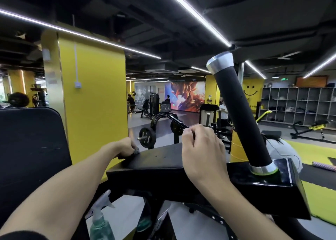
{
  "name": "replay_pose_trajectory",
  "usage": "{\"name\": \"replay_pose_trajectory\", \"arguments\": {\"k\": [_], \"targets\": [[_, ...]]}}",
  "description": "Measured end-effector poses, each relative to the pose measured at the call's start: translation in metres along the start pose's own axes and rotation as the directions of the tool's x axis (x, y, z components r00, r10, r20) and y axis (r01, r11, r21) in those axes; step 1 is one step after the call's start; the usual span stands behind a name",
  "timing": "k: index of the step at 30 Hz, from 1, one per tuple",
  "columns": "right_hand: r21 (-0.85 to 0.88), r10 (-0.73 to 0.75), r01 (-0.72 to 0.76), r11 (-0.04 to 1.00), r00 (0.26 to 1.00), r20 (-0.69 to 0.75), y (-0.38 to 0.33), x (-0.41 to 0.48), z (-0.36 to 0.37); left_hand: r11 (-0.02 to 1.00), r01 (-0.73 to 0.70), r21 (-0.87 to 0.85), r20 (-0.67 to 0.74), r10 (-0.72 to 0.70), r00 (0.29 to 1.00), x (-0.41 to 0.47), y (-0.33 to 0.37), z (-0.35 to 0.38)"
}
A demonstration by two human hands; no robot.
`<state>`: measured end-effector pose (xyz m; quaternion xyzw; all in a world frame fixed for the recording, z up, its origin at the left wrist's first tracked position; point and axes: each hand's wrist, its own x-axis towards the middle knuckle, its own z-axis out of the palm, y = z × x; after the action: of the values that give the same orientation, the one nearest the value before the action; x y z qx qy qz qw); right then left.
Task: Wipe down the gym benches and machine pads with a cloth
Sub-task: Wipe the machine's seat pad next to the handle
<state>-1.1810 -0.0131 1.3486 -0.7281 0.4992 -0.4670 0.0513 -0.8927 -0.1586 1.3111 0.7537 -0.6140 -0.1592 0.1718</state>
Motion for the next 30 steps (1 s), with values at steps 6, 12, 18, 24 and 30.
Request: {"name": "replay_pose_trajectory", "arguments": {"k": [6,12,18,24,30], "targets": [[0.011,0.028,-0.028,1.0,1.0,0.0,-0.002,0.001,0.002,0.994,-0.093,-0.056,-0.028,0.092,0.995,-0.009,-0.004,-0.001],[0.001,0.049,-0.049,0.999,0.998,0.029,-0.003,-0.002,-0.001,0.992,-0.102,-0.071,-0.011,0.101,0.995,-0.025,0.014,-0.004],[0.0,0.052,-0.052,0.999,0.998,0.04,-0.003,-0.004,-0.002,0.986,-0.168,0.017,-0.164,0.168,0.972,-0.023,0.007,0.005],[-0.022,0.052,-0.051,0.998,0.998,0.044,-0.004,-0.004,-0.003,0.991,-0.11,-0.073,-0.08,0.104,0.991,-0.032,0.012,-0.006],[-0.008,0.058,-0.058,0.998,0.997,0.048,-0.004,-0.006,-0.004,0.989,-0.106,-0.105,-0.236,0.078,0.969,-0.031,-0.002,0.009]]}}
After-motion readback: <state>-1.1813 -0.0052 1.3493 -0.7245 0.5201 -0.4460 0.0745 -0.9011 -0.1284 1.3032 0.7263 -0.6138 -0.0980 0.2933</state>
